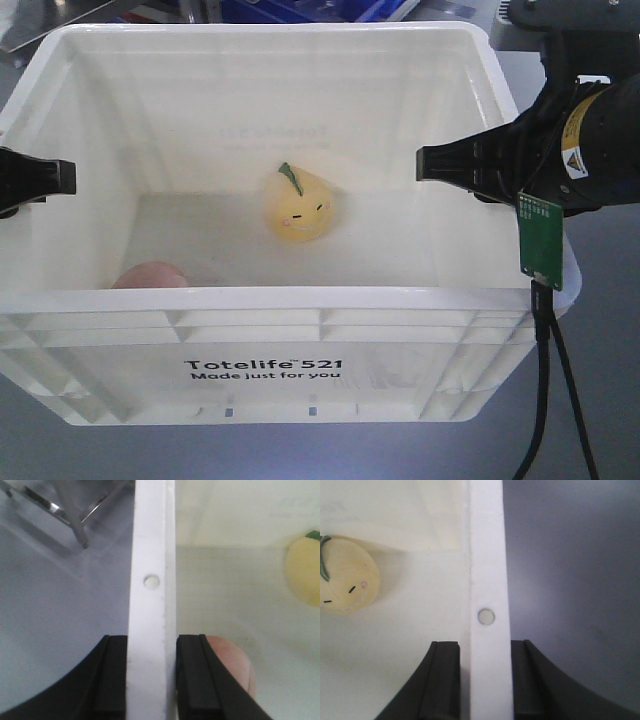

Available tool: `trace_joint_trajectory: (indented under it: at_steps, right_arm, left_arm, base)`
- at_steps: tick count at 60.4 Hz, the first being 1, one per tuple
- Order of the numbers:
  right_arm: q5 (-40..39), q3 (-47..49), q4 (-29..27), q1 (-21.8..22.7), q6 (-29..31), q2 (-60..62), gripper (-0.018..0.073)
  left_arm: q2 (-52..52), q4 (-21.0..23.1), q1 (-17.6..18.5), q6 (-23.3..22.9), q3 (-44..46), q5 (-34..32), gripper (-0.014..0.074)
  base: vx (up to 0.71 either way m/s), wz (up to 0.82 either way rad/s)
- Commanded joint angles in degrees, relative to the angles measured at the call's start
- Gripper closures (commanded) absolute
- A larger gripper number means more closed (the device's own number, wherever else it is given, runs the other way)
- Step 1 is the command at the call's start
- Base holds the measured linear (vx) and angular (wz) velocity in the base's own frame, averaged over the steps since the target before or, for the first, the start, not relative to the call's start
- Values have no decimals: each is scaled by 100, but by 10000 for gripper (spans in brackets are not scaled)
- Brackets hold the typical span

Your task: Place moving items into box and shelve

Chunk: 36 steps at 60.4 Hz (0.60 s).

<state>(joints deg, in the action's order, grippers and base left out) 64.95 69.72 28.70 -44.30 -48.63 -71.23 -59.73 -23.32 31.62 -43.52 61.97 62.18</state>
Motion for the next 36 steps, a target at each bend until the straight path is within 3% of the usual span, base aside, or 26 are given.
trace_joint_trajectory:
  at_steps: [1, 36]
  right_arm:
    - [-407, 231, 712, 9, 42, 225, 510]
    - [-408, 231, 712, 9, 42, 225, 510]
  left_arm:
    - [138, -553, 28, -50, 236, -442, 451]
    - [138, -553, 28, -50, 236, -442, 451]
  base:
    - [17, -63]
    - [16, -60]
